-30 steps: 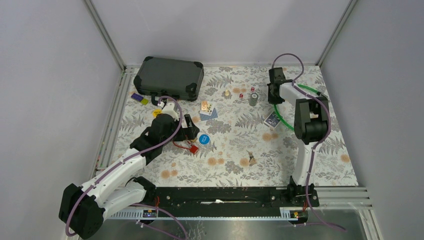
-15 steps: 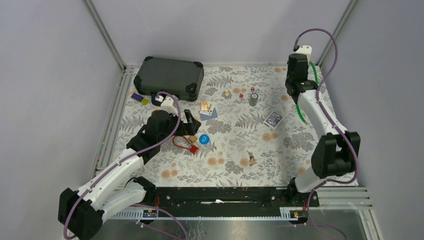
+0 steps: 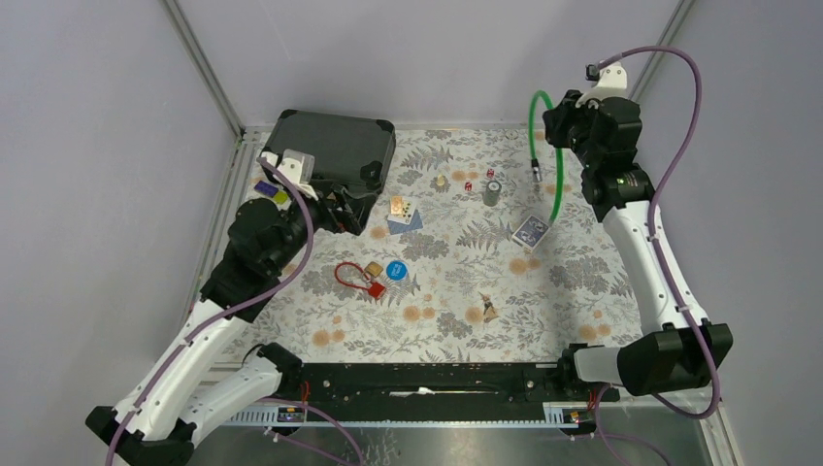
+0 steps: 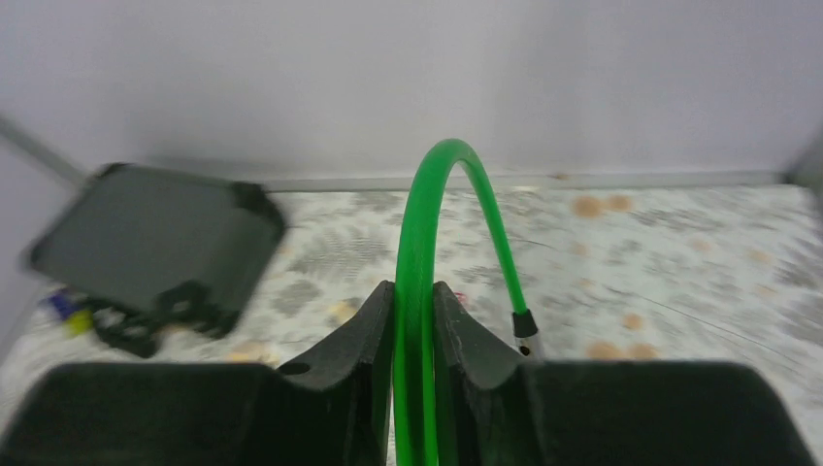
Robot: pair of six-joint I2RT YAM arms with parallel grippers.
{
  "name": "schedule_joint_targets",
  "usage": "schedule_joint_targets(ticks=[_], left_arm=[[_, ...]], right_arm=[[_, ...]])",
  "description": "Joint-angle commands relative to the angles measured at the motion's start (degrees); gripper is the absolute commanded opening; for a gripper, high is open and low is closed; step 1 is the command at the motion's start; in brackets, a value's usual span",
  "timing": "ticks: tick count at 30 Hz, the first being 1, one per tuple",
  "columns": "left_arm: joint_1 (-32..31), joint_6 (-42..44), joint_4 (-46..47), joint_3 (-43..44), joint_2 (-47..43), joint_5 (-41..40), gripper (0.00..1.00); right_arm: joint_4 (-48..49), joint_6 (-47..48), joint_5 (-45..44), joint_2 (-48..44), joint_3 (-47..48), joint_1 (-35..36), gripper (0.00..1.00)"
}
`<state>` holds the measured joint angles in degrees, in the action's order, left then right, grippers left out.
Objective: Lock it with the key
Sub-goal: Pick up the lock from the center of the board.
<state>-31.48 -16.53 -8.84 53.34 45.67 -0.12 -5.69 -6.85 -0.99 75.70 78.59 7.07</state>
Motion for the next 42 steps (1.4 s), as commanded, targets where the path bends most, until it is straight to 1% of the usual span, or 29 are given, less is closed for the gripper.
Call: schedule_joint_targets(ticks=[1,6,8,9,11,13,14,18,21,23,24,26,29,31,36,40,42], left_arm=[[0.29,7.94,-2.79,5.09,-2.05,4.28,0.99],[0.29,12.71,-3.42,5.31,-5.54,7.6,0.99],[0.37,15.15,-6.58,7.53,-5.34,11.66,0.99],[0.37,15.92,-8.72,8.97,-4.58,14.95,0.99],[0.37,15.91,-11.51,11.28,-3.15,20.36,0.99],[0.37,15.22,-10.79,11.1,-3.1,24.78,0.99],[0.37,14.77,-8.97,10.39,-3.57,25.59,0.99],[0.39,14.44,-5.98,7.63,-5.52,23.06,0.99],[0.37,15.26,-8.22,8.41,-5.03,22.64,0.99],[0.37,15.69,-10.67,9.29,-4.05,22.88,0.99],[0.37,15.59,-11.06,9.32,-3.69,23.09,0.99],[0.37,14.92,-10.15,8.17,-3.92,24.09,0.99],[0.38,14.01,-7.9,6.93,-4.51,24.75,0.99],[0.37,13.9,-7.34,6.99,-4.59,24.52,0.99],[0.37,13.79,-6.62,7.74,-3.97,26.61,0.99],[0.37,13.01,-4.05,6.71,-4.45,27.29,0.99],[0.37,12.14,-1.46,5.57,-5.0,28.48,0.99]], right_arm=[[9.12,-8.61,21.85,-2.98,3.0,0.58,0.0],[12.75,-13.12,34.7,-3.97,4.23,3.64,0.0],[12.97,-13.86,37.49,-4.35,4.82,5.65,0.0],[11.87,-13.96,37.96,-4.46,5.56,6.81,0.0],[10.2,-14.4,39.38,-4.55,6.59,8.39,0.0],[10.64,-15.71,42.11,-5.35,6.48,9.06,0.0],[11.67,-16.8,44.36,-5.92,5.93,9.21,0.0],[17.01,-20.48,49.95,-9.28,2.91,9.26,0.0],[19.61,-21.77,55.26,-10.82,2.21,9.19,0.0],[21.26,-24.37,58.32,-11.32,2.3,9.19,0.0],[23.14,-26.44,59.18,-11.73,1.78,9.19,0.0],[30.88,-31.82,60.65,-12.87,-0.54,9.19,0.0],[42.68,-40.87,62.01,-14.47,-4.03,9.19,0.0],[47.95,-45.95,62.8,-15.12,-5.1,9.2,0.0],[52.22,-50.46,62.0,-16.6,-5.44,9.23,0.0],[58.9,-55.97,62.36,-16.96,-6.49,9.2,0.0],[60.75,-57.98,62.42,-17.15,-6.9,9.19,0.0]])
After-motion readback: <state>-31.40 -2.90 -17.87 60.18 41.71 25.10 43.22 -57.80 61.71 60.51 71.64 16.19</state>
